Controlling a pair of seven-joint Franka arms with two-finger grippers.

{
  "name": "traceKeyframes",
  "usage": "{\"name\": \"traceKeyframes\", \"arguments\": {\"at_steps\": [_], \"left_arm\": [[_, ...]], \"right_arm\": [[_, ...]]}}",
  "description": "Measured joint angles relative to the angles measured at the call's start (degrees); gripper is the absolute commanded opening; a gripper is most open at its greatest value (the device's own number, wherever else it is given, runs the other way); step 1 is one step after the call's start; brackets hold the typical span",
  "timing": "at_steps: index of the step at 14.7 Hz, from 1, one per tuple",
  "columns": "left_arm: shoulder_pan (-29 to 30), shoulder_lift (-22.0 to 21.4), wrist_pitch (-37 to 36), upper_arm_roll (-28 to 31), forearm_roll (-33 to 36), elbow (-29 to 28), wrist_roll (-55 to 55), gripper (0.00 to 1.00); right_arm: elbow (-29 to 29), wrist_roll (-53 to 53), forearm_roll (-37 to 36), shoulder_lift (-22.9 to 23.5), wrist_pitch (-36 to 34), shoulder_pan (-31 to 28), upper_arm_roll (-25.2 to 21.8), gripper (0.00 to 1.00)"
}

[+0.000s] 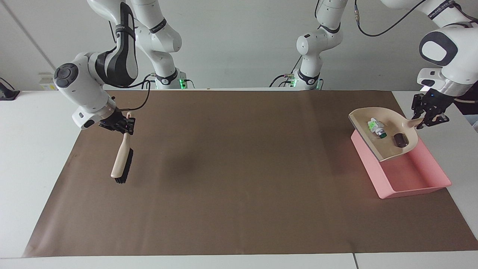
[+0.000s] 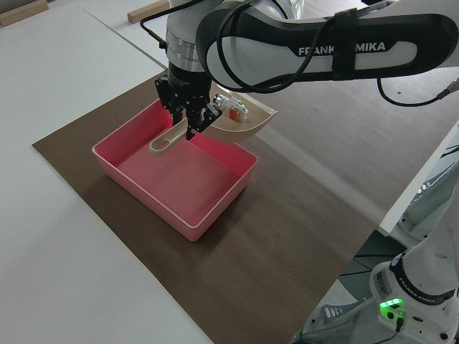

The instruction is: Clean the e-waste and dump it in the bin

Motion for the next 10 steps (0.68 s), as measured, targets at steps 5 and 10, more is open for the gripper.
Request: {"name": "traceKeyframes", "arguments": {"at_steps": [5,10], "left_arm": [[1.25,3.55,4.86,0.06,13.46,2.30,1.50,0.00],[0.68,6.23,7.32,-0.07,25.90,2.33,-1.51,0.00]], "right_arm": [[-5.59,-3.02,0.00,-0.43,3.98,-0.90,0.45,0.01],[-9.53,-4.51,-0.01,-2.37,6.49,-0.89,0.56,0.00]]}}
